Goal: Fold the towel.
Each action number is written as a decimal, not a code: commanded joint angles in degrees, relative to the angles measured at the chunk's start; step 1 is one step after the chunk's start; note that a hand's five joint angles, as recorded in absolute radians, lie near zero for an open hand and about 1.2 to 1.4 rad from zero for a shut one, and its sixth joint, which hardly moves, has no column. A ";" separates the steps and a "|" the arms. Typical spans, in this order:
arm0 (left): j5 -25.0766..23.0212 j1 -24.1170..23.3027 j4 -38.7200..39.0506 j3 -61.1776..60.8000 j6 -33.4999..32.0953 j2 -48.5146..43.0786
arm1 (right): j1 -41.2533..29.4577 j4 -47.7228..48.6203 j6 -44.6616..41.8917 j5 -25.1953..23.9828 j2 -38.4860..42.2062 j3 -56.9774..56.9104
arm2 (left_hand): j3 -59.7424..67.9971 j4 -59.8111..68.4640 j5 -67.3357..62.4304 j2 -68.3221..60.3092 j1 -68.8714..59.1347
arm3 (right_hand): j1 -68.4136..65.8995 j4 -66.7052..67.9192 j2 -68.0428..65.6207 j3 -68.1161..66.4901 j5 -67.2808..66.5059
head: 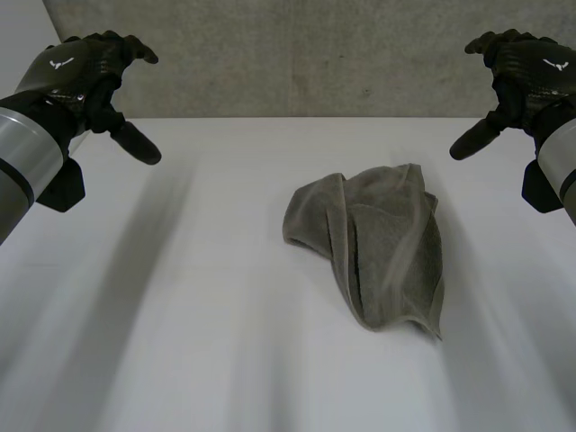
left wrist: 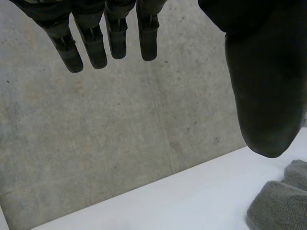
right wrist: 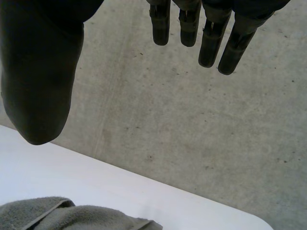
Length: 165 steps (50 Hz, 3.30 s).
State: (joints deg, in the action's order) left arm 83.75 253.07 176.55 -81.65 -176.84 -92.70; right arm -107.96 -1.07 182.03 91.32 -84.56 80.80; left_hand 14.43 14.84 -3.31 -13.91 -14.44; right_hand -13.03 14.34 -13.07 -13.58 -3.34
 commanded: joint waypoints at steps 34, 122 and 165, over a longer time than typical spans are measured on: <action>-0.43 0.14 0.99 -3.34 -0.18 -0.73 | 0.03 0.72 -4.84 -9.04 3.76 -1.69 | -3.71 -4.12 2.59 3.19 3.72 | 3.03 -4.34 3.07 3.58 3.34; -20.55 -3.20 9.96 -13.80 -13.98 -9.08 | -8.58 -7.54 -28.57 -13.62 9.06 3.05 | -3.71 -4.12 2.59 3.19 3.72 | 3.03 -4.34 3.07 3.58 3.34; -22.92 -5.31 -9.27 4.22 -33.58 -30.01 | -21.59 9.78 -5.80 -6.15 21.63 16.15 | 65.54 65.14 -66.67 -66.07 -65.54 | -63.91 62.60 -63.87 -63.36 -63.60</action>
State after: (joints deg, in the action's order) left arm 61.03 247.39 170.79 -76.62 -210.76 -125.49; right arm -130.11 9.26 176.28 85.41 -62.43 98.51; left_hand 71.69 72.59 -62.50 -72.43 -71.24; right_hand -58.55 57.79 -57.42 -57.21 -48.51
